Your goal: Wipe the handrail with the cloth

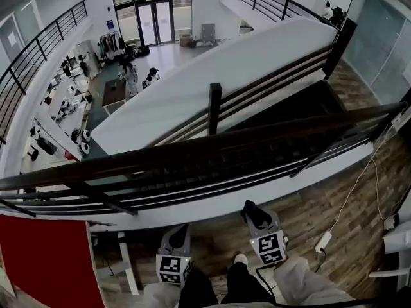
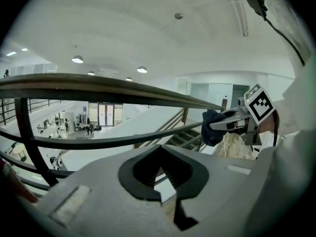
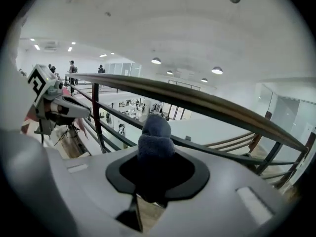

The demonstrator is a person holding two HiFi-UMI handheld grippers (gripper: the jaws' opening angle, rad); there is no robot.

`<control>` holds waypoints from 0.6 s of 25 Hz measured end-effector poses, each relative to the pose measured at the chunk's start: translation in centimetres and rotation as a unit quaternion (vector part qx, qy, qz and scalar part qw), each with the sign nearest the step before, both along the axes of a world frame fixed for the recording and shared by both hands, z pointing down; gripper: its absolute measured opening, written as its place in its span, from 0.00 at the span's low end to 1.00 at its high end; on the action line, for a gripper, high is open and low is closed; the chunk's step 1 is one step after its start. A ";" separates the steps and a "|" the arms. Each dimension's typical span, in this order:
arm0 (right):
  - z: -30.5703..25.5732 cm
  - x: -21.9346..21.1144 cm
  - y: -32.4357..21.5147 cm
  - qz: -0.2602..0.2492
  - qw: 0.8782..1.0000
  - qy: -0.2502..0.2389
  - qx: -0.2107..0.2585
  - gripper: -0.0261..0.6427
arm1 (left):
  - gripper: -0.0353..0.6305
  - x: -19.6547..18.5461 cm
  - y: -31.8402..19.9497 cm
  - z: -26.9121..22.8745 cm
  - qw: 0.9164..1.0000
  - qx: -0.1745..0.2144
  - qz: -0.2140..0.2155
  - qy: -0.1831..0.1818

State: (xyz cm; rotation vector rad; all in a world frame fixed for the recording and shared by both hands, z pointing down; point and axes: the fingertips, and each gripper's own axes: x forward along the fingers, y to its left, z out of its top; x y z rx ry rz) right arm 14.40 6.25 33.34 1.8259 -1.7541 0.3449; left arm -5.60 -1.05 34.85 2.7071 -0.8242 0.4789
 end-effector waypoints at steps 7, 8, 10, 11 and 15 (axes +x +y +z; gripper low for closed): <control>-7.6 2.0 1.3 -0.028 0.996 -0.035 0.071 0.19 | 0.05 2.3 1.6 -6.3 0.999 0.032 -0.039 0.004; -8.6 2.3 1.6 -0.032 0.995 -0.039 0.082 0.19 | 0.05 2.9 1.9 -7.3 0.998 0.036 -0.042 0.005; -10.2 2.7 2.4 -0.044 0.992 -0.045 0.105 0.19 | 0.05 4.0 3.0 -9.1 0.998 0.053 -0.044 0.008; -10.8 3.0 2.9 -0.050 0.991 -0.048 0.117 0.19 | 0.05 4.8 3.7 -10.0 0.997 0.067 -0.044 0.010; -13.6 3.8 4.5 -0.082 0.984 -0.051 0.148 0.19 | 0.05 8.4 6.2 -13.9 0.991 0.129 -0.039 0.021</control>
